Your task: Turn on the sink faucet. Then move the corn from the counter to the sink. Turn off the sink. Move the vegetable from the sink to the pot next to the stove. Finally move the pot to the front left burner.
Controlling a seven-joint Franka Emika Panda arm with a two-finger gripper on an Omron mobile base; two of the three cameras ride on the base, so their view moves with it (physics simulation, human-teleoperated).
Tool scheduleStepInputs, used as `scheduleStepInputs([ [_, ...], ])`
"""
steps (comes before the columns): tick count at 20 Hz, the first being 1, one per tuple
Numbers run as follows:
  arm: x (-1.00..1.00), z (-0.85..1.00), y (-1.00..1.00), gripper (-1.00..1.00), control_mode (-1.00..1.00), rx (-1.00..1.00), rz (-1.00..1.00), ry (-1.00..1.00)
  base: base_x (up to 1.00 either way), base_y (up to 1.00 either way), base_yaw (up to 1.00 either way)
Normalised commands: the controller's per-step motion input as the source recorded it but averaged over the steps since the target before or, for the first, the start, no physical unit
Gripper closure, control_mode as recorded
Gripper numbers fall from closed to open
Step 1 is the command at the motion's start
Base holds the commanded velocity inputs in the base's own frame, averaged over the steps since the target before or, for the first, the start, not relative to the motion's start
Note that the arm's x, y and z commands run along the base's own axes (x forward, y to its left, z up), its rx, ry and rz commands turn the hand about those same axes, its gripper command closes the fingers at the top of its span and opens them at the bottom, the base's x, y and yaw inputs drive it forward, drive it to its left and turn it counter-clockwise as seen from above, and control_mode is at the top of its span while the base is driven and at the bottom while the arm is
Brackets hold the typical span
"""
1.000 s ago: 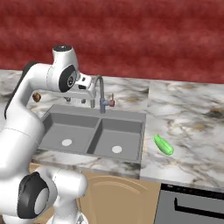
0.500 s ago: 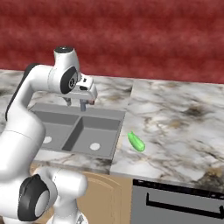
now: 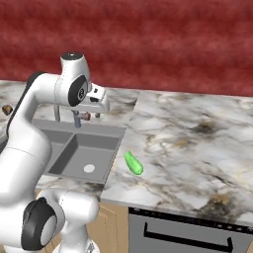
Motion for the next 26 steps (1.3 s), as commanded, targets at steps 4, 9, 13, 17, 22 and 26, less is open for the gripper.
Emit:
scheduleStepInputs([
  [4, 0.00, 0.00, 0.00, -1.00, 1.00, 0.00, 0.00, 0.00, 0.55, -0.18, -0.02],
  [9, 0.06, -0.01, 0.03, -1.00, -1.00, 0.00, -0.01, 0.00, 0.44, 0.18, -0.07],
  [13, 0.25, -0.14, 0.16, -1.00, -1.00, 0.00, -0.01, -0.05, 0.00, 0.00, 0.00],
  [17, 0.00, -0.35, 0.26, -1.00, -1.00, 0.02, 0.03, -0.30, 0.00, 0.00, 0.00],
  [22, 0.00, -0.33, 0.06, -1.00, -1.00, 0.12, 0.20, -0.41, 0.00, 0.00, 0.00],
  [26, 0.11, -0.25, -0.14, -1.00, -1.00, 0.17, 0.37, -0.33, 0.00, 0.00, 0.00],
])
